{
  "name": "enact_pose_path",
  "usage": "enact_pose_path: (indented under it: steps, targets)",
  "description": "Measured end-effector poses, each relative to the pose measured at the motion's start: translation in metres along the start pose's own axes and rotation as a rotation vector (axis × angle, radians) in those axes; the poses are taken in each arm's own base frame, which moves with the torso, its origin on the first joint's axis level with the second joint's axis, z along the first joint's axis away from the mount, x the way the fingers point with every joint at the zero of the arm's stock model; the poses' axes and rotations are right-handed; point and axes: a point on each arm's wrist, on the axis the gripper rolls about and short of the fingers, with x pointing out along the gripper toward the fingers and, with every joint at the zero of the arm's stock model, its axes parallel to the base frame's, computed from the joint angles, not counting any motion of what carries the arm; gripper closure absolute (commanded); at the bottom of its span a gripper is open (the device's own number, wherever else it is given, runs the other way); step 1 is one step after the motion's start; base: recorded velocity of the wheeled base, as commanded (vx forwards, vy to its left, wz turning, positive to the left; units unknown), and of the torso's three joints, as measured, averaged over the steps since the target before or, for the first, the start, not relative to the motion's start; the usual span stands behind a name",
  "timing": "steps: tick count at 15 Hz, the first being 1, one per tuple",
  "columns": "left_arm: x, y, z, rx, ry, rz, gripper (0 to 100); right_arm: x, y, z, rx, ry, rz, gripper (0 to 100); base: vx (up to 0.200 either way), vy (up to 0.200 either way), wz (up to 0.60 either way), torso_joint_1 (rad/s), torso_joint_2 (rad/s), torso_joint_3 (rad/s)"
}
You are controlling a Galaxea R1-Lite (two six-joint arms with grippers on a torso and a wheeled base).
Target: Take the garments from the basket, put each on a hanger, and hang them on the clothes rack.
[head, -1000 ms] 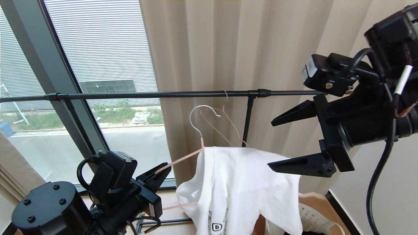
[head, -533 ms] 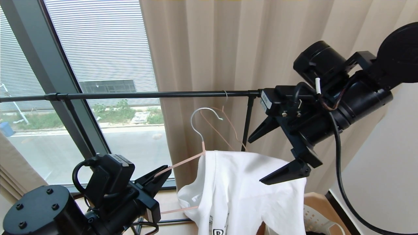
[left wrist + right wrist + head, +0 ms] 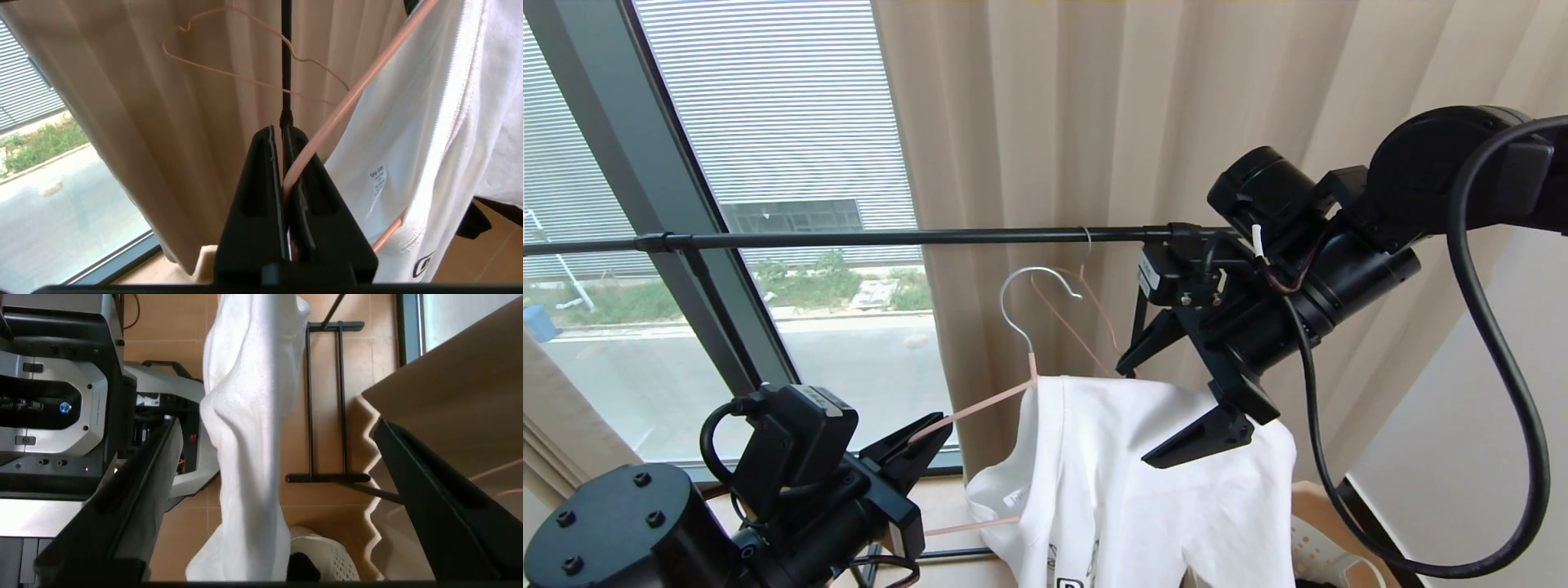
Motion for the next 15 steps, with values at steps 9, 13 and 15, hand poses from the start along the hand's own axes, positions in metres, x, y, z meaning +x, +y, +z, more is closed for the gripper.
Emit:
enact_pose_path:
  steps: [9, 13, 15]
  targets:
    - [0.0014, 0.0001, 0.0019, -0.001, -0.010, 0.002, 100, 0.0070, -0.0058, 0.0060, -0.014, -0.007, 0.002, 0, 0.000, 0.000, 0.00, 0.000, 0.00, 0.000]
    - [0.0014, 0.0010, 0.0047, -0.003, -0.024, 0.006, 100, 0.0088, -0.0072, 0.0061, -0.012, -0.005, 0.005, 0, 0.000, 0.000, 0.00, 0.000, 0.00, 0.000]
    - [0.0013, 0.0010, 0.0051, -0.003, -0.027, 0.006, 100, 0.0088, -0.0070, 0.0060, -0.012, -0.005, 0.006, 0, 0.000, 0.000, 0.00, 0.000, 0.00, 0.000]
